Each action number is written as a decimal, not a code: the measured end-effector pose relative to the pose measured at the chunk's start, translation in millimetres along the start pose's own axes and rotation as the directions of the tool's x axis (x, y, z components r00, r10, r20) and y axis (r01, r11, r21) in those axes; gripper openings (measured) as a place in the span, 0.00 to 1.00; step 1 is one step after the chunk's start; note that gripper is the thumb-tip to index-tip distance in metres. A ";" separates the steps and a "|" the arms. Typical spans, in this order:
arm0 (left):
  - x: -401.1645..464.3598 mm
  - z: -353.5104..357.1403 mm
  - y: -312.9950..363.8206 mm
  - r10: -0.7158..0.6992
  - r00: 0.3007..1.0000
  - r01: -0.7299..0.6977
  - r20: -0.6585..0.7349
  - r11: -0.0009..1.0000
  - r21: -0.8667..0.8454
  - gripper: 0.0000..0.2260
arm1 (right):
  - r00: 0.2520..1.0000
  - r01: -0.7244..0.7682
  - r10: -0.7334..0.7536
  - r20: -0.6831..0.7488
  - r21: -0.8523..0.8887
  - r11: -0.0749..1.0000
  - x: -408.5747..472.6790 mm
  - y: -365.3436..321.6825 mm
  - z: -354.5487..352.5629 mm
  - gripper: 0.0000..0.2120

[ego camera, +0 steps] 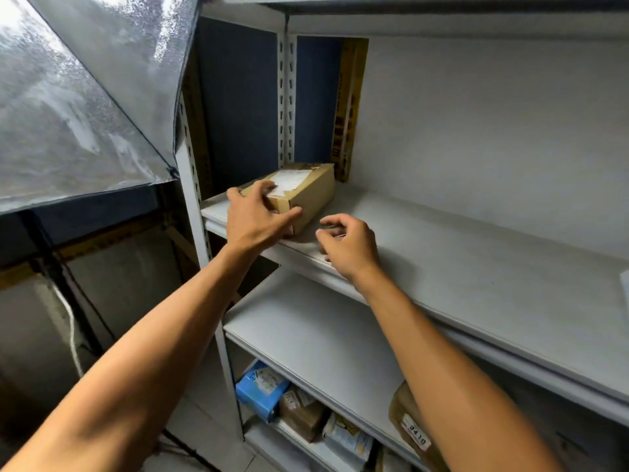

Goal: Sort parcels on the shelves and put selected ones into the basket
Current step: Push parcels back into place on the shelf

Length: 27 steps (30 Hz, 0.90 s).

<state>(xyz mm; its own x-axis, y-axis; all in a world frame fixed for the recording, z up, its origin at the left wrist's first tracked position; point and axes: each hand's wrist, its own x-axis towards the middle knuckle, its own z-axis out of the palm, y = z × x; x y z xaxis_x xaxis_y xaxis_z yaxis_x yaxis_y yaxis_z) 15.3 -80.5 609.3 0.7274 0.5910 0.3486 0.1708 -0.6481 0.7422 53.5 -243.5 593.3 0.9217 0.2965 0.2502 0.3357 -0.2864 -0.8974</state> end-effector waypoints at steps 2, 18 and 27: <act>8.9 -11.3 13.6 -0.173 0.982 0.189 0.076 0.893 -0.408 0.24 | 0.989 -0.011 0.043 -0.139 0.222 0.975 4.8 -3.3 -1.5 0.17; 5.8 34.9 15.9 0.829 0.550 -0.831 -0.106 0.528 -0.176 0.38 | 0.966 0.055 0.116 -0.230 0.624 0.779 14.2 -43.4 -44.3 0.49; -39.1 15.4 79.6 0.900 0.436 -0.710 -0.016 0.333 -0.621 0.45 | 0.993 -0.050 0.119 -0.020 0.833 0.551 -52.6 -11.4 -101.7 0.21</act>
<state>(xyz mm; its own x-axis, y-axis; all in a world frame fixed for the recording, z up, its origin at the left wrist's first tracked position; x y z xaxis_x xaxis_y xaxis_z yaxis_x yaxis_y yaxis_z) 10.7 -162.6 646.0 0.4599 -0.3181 0.8290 -0.8722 -0.3371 0.3544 21.0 -348.5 627.4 0.9589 0.2420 0.1483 -0.0228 0.5864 -0.8097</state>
